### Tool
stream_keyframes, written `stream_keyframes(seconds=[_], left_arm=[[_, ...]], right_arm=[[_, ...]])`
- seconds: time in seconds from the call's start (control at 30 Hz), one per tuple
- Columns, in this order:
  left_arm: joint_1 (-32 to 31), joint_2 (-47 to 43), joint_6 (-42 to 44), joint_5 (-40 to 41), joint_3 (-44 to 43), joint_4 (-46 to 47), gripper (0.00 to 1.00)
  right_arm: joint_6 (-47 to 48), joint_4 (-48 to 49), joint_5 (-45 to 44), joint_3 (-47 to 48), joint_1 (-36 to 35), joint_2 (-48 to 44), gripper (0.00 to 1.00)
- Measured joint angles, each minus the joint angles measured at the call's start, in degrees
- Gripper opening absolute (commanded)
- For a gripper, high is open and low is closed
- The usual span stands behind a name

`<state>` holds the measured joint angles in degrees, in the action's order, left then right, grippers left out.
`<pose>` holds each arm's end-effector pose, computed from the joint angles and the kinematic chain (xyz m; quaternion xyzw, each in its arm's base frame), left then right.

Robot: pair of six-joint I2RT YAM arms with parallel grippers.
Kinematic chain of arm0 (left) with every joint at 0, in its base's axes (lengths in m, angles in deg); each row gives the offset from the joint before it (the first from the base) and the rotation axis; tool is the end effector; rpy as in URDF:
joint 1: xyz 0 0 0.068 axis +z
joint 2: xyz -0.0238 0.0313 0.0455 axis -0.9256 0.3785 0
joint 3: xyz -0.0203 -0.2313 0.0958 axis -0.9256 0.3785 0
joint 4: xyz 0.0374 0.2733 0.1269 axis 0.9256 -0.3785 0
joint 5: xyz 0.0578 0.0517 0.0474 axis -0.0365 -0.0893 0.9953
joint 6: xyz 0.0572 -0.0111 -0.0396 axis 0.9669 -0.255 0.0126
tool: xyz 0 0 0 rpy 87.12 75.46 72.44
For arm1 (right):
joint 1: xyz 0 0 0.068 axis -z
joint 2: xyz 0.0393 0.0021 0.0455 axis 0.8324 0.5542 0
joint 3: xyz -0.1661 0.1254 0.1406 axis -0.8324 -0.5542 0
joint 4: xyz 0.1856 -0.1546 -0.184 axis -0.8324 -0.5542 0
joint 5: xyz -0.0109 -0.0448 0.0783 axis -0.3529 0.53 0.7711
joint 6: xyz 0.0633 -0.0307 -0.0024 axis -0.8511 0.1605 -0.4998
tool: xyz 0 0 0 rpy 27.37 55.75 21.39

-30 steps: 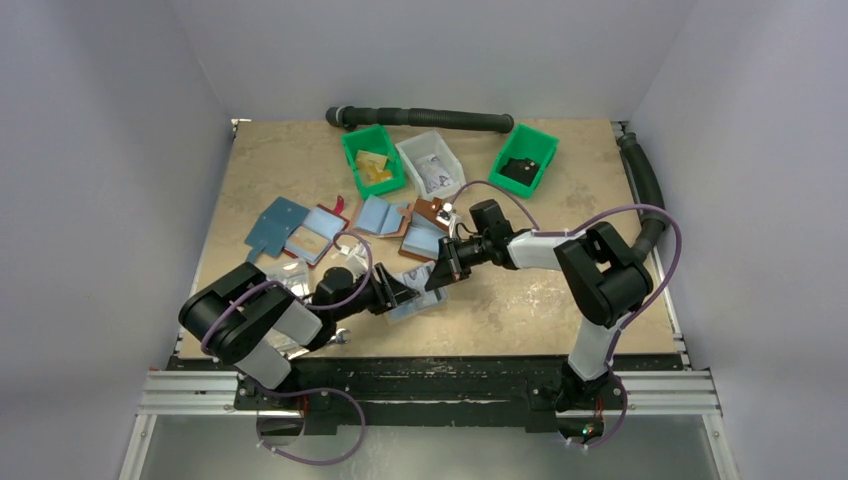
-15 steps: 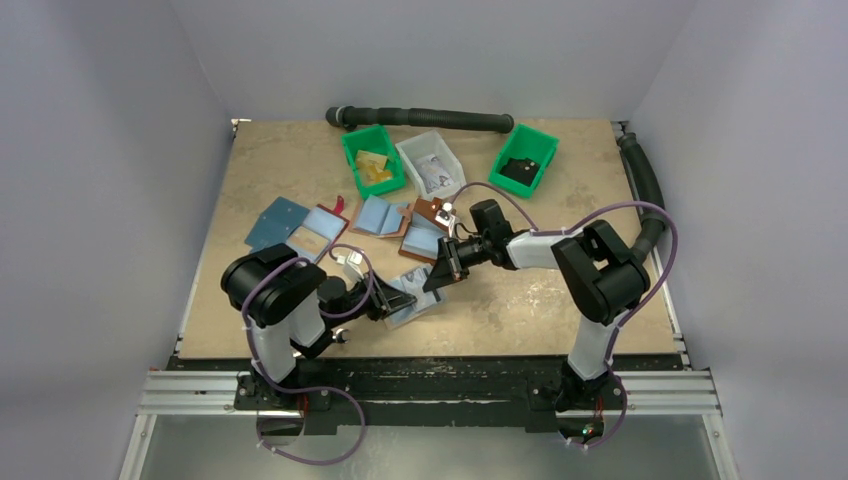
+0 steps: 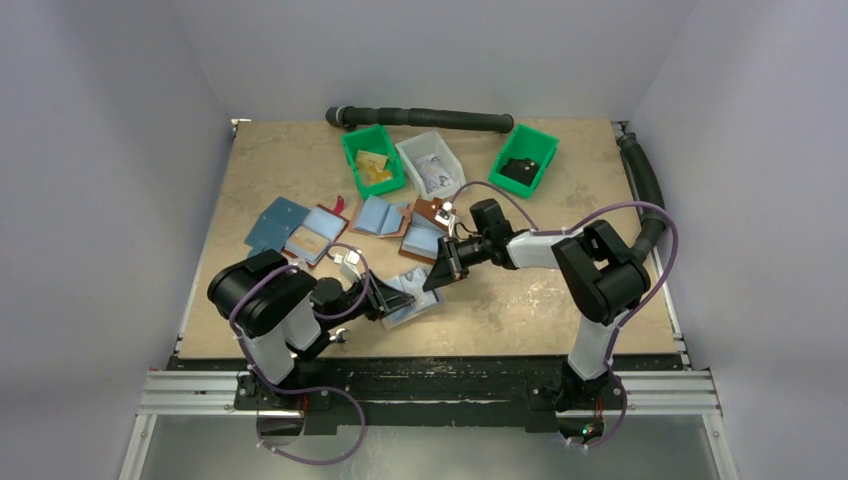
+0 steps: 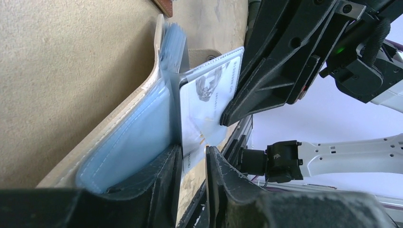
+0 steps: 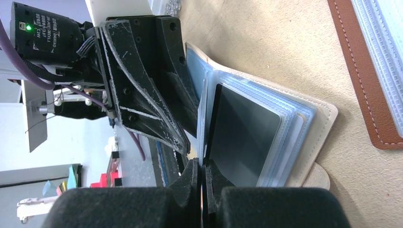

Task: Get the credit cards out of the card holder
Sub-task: Remove the credit card from the card holder.

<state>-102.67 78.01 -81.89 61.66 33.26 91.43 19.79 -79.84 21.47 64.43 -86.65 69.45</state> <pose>0.1628 -0.1386 0.0237 -0.1476 0.7705 -0.5716 0.2403 0.2941 0.2295 0.0700 -0.2285 0.7917 0.5609 0.0797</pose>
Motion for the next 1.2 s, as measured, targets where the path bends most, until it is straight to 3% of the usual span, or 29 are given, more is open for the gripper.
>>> stream_keyframes(seconds=[0.33,0.73,0.93,1.2], left_arm=[[0.0,-1.7,0.0,0.2,0.2,-1.1,0.25],[0.0,-1.9,-0.7,0.7,0.7,-0.7,0.32],[0.0,-2.1,-1.1,0.7,0.7,-0.7,0.30],[0.0,-3.3,-1.1,0.6,0.7,-1.7,0.26]], right_arm=[[0.7,-1.0,-0.2,0.5,0.1,0.0,0.01],[1.7,-2.1,-0.5,1.0,-0.1,0.0,0.00],[1.8,-2.6,-1.4,1.0,-0.1,0.0,0.06],[1.8,-2.4,-0.4,1.0,0.0,0.0,0.06]])
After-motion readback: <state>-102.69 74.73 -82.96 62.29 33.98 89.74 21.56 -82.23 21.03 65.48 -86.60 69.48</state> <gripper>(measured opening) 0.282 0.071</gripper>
